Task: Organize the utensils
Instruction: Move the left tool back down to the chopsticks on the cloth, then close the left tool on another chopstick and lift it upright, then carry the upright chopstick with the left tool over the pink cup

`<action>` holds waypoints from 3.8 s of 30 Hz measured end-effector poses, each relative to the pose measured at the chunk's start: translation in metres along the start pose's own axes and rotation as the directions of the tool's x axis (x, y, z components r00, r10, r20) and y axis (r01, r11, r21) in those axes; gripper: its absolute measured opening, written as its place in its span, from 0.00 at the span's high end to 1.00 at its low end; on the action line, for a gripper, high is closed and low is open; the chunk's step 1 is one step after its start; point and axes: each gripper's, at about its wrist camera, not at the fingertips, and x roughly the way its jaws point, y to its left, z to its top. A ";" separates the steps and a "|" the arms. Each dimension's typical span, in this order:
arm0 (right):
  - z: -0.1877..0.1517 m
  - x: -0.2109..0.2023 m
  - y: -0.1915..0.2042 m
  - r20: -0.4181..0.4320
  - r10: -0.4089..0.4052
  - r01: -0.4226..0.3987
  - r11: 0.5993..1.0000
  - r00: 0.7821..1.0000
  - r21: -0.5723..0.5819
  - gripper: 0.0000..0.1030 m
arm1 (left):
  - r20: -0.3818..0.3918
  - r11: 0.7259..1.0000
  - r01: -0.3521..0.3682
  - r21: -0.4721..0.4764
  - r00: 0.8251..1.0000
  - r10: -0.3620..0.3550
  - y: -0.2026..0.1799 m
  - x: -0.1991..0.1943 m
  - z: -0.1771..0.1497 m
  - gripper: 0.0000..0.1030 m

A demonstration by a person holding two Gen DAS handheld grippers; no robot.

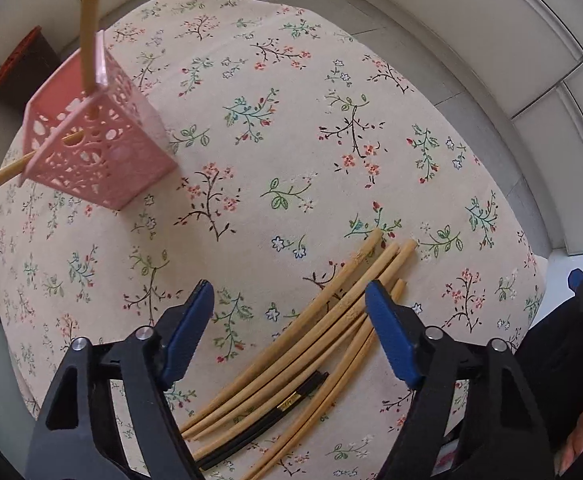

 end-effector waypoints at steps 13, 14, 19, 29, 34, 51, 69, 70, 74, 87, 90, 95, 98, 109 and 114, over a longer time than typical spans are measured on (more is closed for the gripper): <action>0.001 0.011 -0.011 -0.062 0.002 0.001 0.999 0.998 0.046 0.06 | -0.042 0.997 0.041 0.069 0.998 -0.039 -0.011 0.023 0.013 0.51; 0.001 0.011 -0.012 -0.066 0.001 0.002 0.999 0.998 0.048 0.06 | -0.040 0.996 0.039 0.074 0.999 -0.036 -0.011 0.023 0.013 0.57; 0.000 0.013 -0.013 -0.079 -0.007 0.011 0.998 0.997 0.058 0.06 | -0.050 0.992 0.022 0.126 0.999 -0.016 -0.020 0.028 0.005 0.78; -0.001 0.022 -0.011 -0.123 -0.012 0.020 0.998 0.992 0.067 0.06 | -0.037 0.985 0.007 0.173 0.999 -0.001 -0.031 0.037 0.000 0.74; -0.002 0.029 -0.008 -0.141 -0.029 0.040 0.996 0.990 0.074 0.06 | 0.018 0.996 -0.044 0.071 0.999 0.043 -0.010 0.033 0.011 0.89; -0.030 0.096 0.049 -0.234 -0.183 0.209 0.973 0.955 0.094 0.52 | 0.405 0.996 -0.072 -0.049 0.910 0.086 0.040 -0.125 -0.070 0.92; -0.038 0.116 0.090 -0.171 -0.256 0.262 0.965 0.952 0.015 0.91 | 0.519 0.995 -0.019 -0.098 0.852 0.067 0.056 -0.160 -0.097 0.93; -0.034 0.114 0.089 -0.178 -0.218 0.228 0.973 0.960 0.034 0.92 | 0.527 0.995 -0.008 -0.102 0.848 0.061 0.058 -0.163 -0.098 0.94; -0.029 0.091 0.080 -0.123 -0.063 0.066 0.998 0.990 0.022 0.92 | 0.578 0.991 0.023 -0.130 0.814 0.058 0.061 -0.184 -0.106 0.95; -0.002 -0.006 0.059 0.057 0.148 -0.141 0.983 0.987 -0.119 0.92 | 0.277 0.994 -0.014 -0.107 0.960 0.044 0.033 -0.082 -0.049 0.85; 0.003 -0.004 0.054 0.055 0.149 -0.142 0.984 0.987 -0.111 0.92 | 0.234 0.991 -0.086 -0.105 0.966 0.108 0.028 -0.051 -0.026 0.66; 0.015 -0.002 0.044 0.066 0.159 -0.150 0.981 0.985 -0.121 0.92 | 0.147 0.969 -0.203 -0.143 0.963 0.224 0.034 -0.003 0.002 0.66; 0.021 0.001 0.039 0.073 0.166 -0.156 0.980 0.983 -0.121 0.92 | 0.100 0.960 -0.233 -0.152 0.963 0.250 0.038 0.018 0.008 0.62; 0.031 0.008 0.021 0.045 0.187 -0.183 0.980 0.981 -0.073 0.92 | 0.099 0.996 -0.010 -0.086 0.995 0.019 0.029 0.022 -0.009 0.93; 0.031 0.002 0.023 0.051 0.199 -0.194 0.977 0.979 -0.082 0.92 | 0.143 0.992 0.084 -0.095 0.987 -0.070 0.039 -0.005 -0.023 0.94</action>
